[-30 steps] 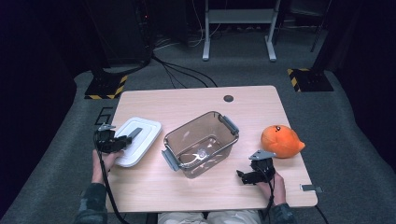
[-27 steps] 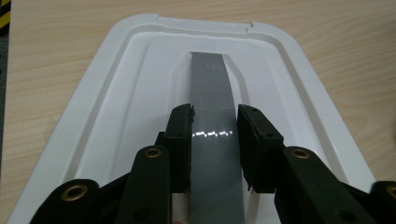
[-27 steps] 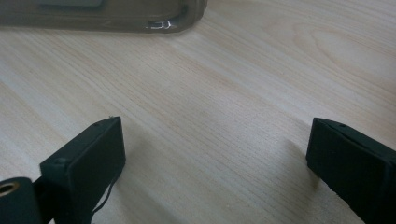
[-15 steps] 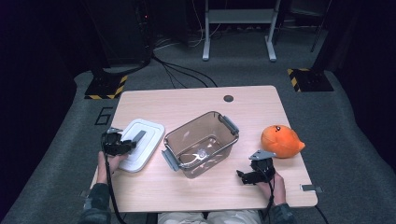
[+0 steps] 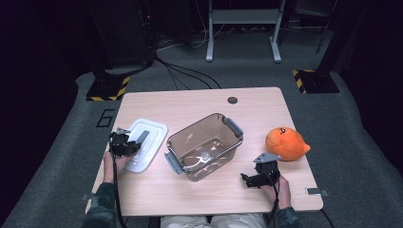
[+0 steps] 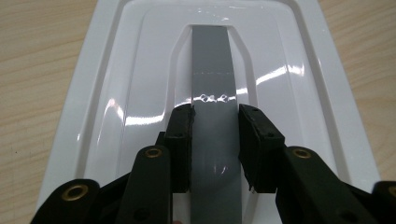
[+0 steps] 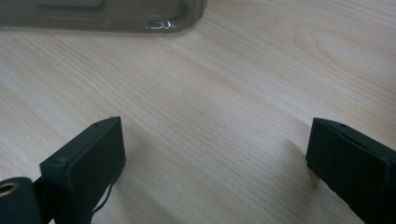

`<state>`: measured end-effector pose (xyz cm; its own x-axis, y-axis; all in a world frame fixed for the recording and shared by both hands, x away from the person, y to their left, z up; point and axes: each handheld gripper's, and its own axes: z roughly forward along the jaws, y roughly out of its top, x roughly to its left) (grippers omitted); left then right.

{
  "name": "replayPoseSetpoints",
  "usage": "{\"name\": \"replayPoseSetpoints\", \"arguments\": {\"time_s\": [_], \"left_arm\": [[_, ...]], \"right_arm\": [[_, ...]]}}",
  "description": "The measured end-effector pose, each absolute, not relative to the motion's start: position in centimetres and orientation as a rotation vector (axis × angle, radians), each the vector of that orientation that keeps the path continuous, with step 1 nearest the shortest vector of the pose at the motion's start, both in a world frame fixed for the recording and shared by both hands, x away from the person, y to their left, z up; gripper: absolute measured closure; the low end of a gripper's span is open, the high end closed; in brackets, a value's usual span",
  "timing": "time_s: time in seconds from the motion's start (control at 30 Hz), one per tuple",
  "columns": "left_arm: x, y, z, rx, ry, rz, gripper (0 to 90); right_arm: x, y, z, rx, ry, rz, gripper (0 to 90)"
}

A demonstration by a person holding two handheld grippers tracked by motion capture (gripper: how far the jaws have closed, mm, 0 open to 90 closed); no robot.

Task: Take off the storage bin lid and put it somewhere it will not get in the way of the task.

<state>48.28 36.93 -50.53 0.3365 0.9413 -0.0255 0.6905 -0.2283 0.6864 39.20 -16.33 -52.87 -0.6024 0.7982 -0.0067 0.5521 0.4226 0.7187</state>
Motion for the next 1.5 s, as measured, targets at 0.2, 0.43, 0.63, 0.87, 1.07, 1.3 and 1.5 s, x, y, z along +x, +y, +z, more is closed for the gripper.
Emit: {"name": "replayPoseSetpoints", "arguments": {"time_s": [0.2,0.43,0.63,0.87,1.07,1.3,1.5], "left_arm": [[48.2,37.1,-50.6,1.961,1.44,0.533,65.5],[47.8,37.5,-50.1,1.944,1.49,0.509,34.3],[46.7,37.1,-49.1,1.941,1.468,0.519,20.4],[44.6,35.5,-48.3,1.937,1.388,0.529,10.1],[42.6,34.0,-48.4,1.966,1.331,0.534,7.3],[41.2,33.0,-49.1,1.997,1.3,0.521,4.6],[39.5,32.0,-50.2,2.024,1.272,0.523,3.7]], "right_arm": [[39.2,-16.3,-52.9,1.16,2.335,0.985,3.8],[39.2,-16.3,-52.9,1.163,2.332,0.983,3.8],[39.2,-16.3,-52.9,1.162,2.334,0.986,3.8],[39.2,-16.3,-52.9,1.164,2.333,0.984,3.8],[39.2,-16.3,-52.9,1.165,2.331,0.984,3.8],[39.2,-16.3,-52.9,1.166,2.331,0.984,3.8],[39.2,-16.3,-52.9,1.165,2.331,0.984,3.8]]}}
